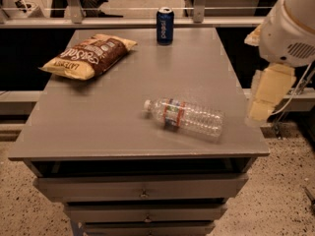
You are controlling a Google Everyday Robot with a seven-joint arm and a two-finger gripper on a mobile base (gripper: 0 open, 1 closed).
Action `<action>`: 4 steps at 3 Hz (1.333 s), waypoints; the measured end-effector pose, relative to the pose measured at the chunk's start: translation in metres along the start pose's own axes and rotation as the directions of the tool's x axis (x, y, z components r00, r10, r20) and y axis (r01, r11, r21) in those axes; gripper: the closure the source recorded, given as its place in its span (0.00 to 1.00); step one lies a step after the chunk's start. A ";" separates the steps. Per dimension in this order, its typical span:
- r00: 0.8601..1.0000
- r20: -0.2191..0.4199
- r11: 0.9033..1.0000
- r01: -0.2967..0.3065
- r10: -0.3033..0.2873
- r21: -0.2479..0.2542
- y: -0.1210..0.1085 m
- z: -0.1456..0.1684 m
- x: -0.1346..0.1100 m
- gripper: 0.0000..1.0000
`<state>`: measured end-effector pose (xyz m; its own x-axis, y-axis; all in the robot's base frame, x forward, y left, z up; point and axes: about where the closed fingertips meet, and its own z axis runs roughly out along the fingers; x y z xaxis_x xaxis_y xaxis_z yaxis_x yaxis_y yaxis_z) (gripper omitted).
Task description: Place water bottle upright
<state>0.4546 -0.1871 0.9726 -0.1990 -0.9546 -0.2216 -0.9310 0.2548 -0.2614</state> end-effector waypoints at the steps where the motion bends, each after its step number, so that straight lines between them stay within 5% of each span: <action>1: 0.999 0.033 1.000 0.019 -0.018 -0.020 -0.003 0.034 -0.052 0.00; 2: 0.999 0.045 0.998 0.022 -0.019 -0.064 0.009 0.069 -0.097 0.00; 4: 1.000 0.001 0.991 -0.025 0.026 -0.134 0.016 0.132 -0.123 0.00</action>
Offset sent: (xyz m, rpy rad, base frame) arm 0.0419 0.1648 -0.0817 0.0685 0.1086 0.0583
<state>0.5049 -0.0455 0.8715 -0.2225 -0.9477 -0.2288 -0.9582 0.2558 -0.1278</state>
